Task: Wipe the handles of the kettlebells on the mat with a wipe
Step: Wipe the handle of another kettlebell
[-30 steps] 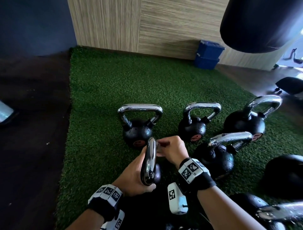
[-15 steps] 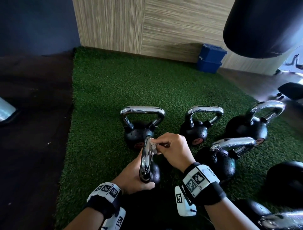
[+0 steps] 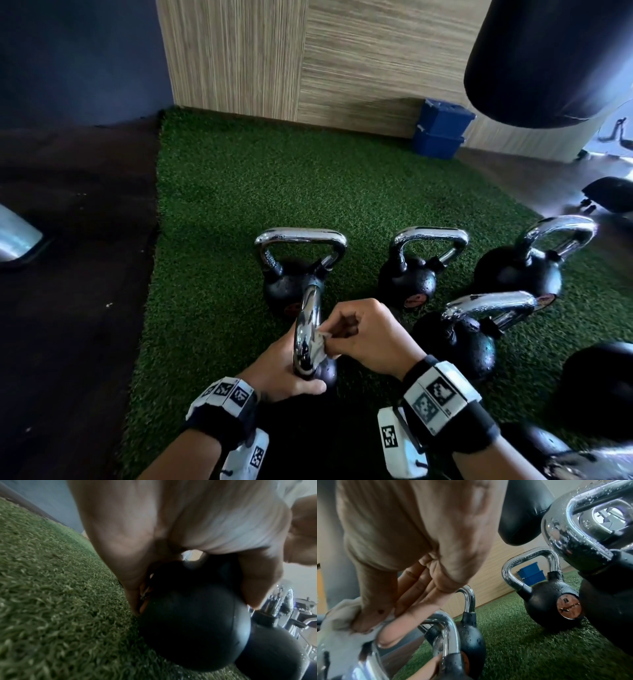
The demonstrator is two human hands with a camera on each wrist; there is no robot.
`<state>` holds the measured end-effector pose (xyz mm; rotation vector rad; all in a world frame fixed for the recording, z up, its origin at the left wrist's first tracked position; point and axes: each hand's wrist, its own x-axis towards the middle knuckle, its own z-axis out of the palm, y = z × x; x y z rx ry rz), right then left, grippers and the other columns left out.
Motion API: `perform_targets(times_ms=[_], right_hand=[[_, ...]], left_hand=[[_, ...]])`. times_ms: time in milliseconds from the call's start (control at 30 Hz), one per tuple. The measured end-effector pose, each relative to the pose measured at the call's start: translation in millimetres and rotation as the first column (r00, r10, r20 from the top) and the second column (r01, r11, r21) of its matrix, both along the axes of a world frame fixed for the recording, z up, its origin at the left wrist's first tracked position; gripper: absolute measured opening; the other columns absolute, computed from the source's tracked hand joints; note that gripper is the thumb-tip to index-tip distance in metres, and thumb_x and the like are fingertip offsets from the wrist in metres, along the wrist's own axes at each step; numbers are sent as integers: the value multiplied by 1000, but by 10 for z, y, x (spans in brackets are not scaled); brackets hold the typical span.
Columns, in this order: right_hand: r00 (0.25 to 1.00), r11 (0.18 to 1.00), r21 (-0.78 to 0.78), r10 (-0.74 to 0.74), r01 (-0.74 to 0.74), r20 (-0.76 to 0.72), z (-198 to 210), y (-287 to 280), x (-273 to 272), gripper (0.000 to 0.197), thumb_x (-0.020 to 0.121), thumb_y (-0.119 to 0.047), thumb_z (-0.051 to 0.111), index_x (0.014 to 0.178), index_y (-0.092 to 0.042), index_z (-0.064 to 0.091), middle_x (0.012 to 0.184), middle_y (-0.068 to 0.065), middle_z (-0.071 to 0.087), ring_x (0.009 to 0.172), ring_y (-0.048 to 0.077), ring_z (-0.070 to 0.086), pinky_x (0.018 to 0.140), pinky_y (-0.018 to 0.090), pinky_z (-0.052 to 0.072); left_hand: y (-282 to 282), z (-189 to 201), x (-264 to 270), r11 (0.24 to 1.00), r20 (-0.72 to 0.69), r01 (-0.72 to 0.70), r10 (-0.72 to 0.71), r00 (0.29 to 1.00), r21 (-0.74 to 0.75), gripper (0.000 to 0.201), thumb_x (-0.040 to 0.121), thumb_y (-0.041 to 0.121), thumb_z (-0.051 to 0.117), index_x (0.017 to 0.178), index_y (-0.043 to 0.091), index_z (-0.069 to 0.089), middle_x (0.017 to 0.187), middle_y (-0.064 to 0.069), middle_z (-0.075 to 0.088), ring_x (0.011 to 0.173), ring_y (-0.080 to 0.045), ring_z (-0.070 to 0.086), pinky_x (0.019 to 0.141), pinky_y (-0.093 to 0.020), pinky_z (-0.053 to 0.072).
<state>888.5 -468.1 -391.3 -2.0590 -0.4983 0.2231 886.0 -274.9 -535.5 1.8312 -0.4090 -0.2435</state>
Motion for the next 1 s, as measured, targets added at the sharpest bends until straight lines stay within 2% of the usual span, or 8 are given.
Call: perform_targets(times_ms=[133, 300, 367, 500, 600, 700, 867, 1000], right_hand=[[1000, 1000, -21, 15, -15, -3, 6, 0, 43, 17, 72, -8, 88, 79, -20, 77, 79, 1, 77, 71, 12, 72, 72, 34, 61], [996, 974, -212, 87, -83, 9, -76, 48, -46, 15, 67, -8, 86, 73, -18, 77, 64, -21, 70, 60, -7, 64, 60, 7, 45], [994, 961, -259, 106, -99, 15, -95, 57, -66, 17, 65, -5, 84, 74, -18, 78, 61, -28, 66, 61, -10, 62, 59, 4, 42], [1000, 977, -211, 24, -20, 16, -112, 3, -38, 19, 71, -4, 85, 83, -17, 81, 82, -9, 74, 72, -2, 65, 68, 11, 48], [997, 958, -278, 51, -65, -59, -164, 1, -29, 38, 77, 0, 79, 67, -35, 69, 65, -22, 67, 63, -11, 60, 62, 7, 43], [990, 925, -358, 94, -125, -102, -199, 13, -57, 27, 79, 0, 71, 71, -26, 74, 56, -30, 63, 59, -15, 58, 57, 4, 41], [961, 953, -196, 194, -232, -194, -163, -27, -41, 26, 76, 16, 64, 88, -4, 76, 87, -7, 70, 73, -3, 63, 68, 19, 52], [924, 959, -143, 186, -245, -334, -245, 2, -10, 41, 86, 15, 60, 79, -23, 76, 84, -9, 71, 70, 8, 68, 66, 29, 58]], left_hand=[[16, -1, 15, 1000, -23, 4, -5, 1000, -11, 89, 70, 25, 91, 146, 14, 46, 122, 34, 63, 115, 11, 60, 90, -4, 44], [10, 21, -12, 1000, -62, 28, -29, 998, -12, 68, 71, 22, 90, 129, 13, 55, 113, 8, 74, 104, -7, 72, 87, -22, 55], [9, 38, -33, 999, -62, 31, -32, 998, -29, 70, 71, 21, 90, 131, 14, 54, 113, 2, 75, 102, -12, 74, 87, -24, 58], [19, 93, -54, 998, -22, 62, -62, 998, -13, 103, 68, 23, 93, 151, 31, 34, 125, 7, 70, 115, -11, 69, 97, -29, 56], [7, 128, -72, 995, 38, 94, -96, 995, 44, 118, 65, 24, 93, 157, 38, 22, 127, 18, 65, 113, -6, 68, 92, -21, 56], [-3, 161, -104, 993, 71, 115, -118, 990, 41, 120, 63, 22, 93, 157, 39, 19, 123, 16, 65, 105, -9, 70, 86, -20, 57], [-7, 260, -141, 991, 89, 126, -130, 988, 45, 120, 63, 20, 90, 159, 29, 20, 135, 29, 56, 120, 1, 62, 94, -12, 50], [-11, 326, -162, 987, 131, 133, -145, 981, 90, 120, 62, 23, 91, 152, 55, 19, 150, 30, 42, 133, 6, 50, 104, -10, 43]])
